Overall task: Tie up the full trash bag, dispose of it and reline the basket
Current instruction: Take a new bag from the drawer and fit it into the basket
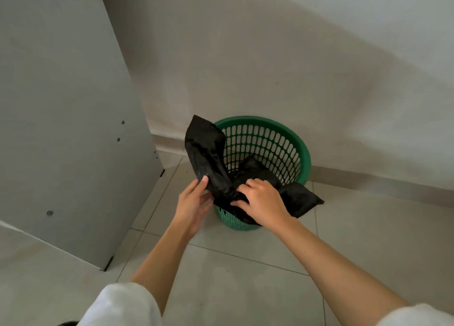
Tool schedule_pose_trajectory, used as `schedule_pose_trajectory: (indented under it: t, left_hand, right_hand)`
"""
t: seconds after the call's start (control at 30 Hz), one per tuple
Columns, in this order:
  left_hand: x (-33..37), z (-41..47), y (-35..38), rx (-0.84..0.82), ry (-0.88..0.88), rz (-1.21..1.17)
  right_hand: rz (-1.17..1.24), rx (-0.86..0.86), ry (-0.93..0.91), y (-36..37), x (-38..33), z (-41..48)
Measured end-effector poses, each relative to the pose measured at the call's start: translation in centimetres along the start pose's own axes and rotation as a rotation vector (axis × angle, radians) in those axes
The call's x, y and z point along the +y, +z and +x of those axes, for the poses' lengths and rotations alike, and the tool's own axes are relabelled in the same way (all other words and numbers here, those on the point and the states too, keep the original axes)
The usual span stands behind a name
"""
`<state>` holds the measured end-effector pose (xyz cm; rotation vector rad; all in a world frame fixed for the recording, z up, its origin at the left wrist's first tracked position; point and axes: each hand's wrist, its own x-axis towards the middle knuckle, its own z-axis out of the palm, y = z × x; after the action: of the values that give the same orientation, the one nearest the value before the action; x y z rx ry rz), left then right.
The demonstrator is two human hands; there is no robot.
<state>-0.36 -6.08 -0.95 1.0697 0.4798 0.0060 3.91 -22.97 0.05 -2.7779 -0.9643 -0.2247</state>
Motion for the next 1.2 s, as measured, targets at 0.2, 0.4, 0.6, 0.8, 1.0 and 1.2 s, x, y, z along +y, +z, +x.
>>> schedule_pose_trajectory:
  t: [0.2,0.4,0.6,0.8,1.0,1.2]
  left_hand:
    - [0.3,0.4,-0.7,-0.017,-0.048,-0.126]
    - [1.1,-0.2,-1.2,-0.134,-0.080,-0.027]
    - [1.4,0.1,-1.5,-0.153,-0.100,-0.111]
    - [0.8,-0.3,-0.4,-0.073,-0.037,0.058]
    - [0.0,0.6,-0.3,0.144,-0.121,-0.186]
    - [1.3,2.5,2.6,0.614,-0.105,-0.017]
  right_hand:
    - [0.268,0.204,-0.017,-0.9,-2.2,-0.2]
    - [0.104,0.270,-0.044,1.0,-4.0,1.4]
    - [0.353,0.189,0.113,0.7,-3.8,1.8]
    - [0.821,0.000,0.423,-1.4,-3.0,2.8]
    - [1.379,0.220,1.108,-2.8,0.6,3.3]
    - [1.418,0.396,1.380,-3.2,4.1,1.4]
